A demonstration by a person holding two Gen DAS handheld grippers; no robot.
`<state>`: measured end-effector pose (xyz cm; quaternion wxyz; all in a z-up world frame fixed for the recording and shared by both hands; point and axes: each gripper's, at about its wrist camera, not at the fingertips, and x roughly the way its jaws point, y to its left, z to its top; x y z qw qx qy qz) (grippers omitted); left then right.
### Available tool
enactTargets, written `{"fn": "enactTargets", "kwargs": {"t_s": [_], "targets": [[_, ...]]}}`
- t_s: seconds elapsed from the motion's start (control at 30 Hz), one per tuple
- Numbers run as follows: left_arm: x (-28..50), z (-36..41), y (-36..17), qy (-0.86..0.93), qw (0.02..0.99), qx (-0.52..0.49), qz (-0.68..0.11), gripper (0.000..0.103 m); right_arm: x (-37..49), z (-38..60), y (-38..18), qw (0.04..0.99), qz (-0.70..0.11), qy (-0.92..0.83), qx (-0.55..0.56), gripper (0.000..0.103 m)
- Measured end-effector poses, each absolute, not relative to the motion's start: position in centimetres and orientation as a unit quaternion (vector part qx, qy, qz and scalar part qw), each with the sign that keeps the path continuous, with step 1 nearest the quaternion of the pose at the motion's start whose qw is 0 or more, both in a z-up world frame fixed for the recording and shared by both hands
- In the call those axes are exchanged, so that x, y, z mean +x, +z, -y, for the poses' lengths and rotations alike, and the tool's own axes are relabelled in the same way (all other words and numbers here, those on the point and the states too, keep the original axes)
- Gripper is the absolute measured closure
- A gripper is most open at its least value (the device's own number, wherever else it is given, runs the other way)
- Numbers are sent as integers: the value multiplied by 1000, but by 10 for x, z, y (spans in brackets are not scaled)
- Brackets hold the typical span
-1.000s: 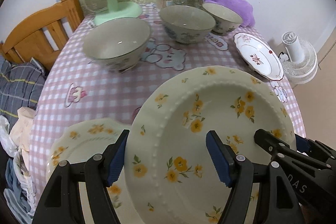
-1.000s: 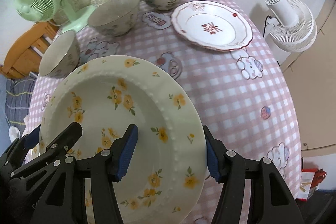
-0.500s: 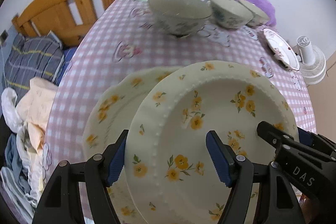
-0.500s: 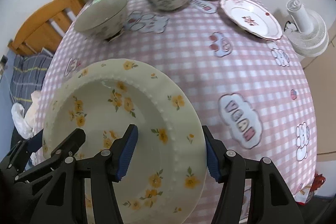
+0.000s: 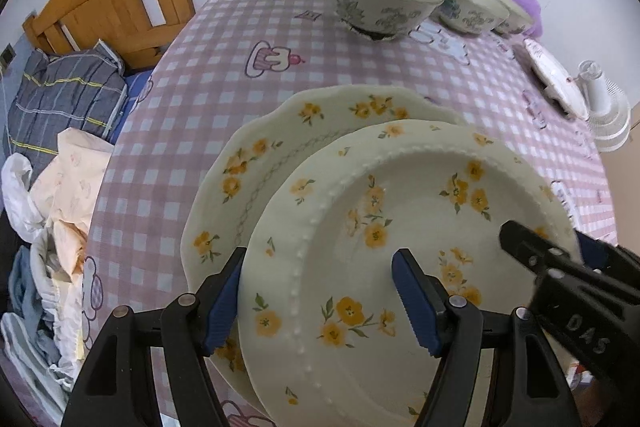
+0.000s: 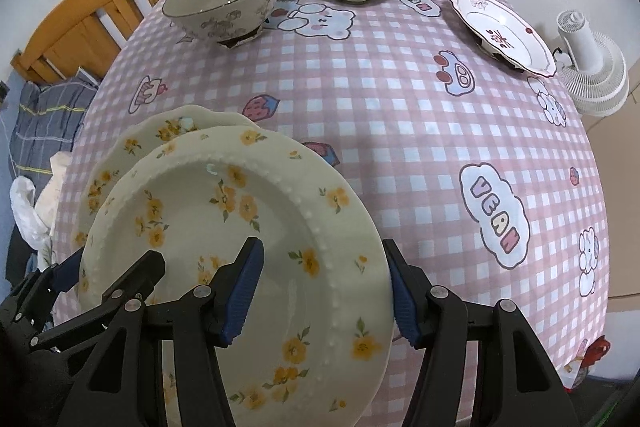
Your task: Organize plates and bowls
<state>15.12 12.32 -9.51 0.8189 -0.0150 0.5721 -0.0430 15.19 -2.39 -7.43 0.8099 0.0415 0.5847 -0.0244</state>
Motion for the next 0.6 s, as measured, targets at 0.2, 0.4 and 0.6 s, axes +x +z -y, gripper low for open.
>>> {"fn": "enactTargets", "kwargs": {"t_s": [0.2, 0.4, 0.6], "targets": [[149, -121, -96, -37, 826, -4, -563, 29, 156, 24, -80, 808, -587, -29, 46, 40], [149, -119, -96, -24, 825, 0, -565, 27, 154, 31, -78, 803, -594, -22, 48, 40], [145, -117, -95, -2, 831, 12, -557, 27, 137, 50, -64, 811, -582, -28, 60, 50]]}}
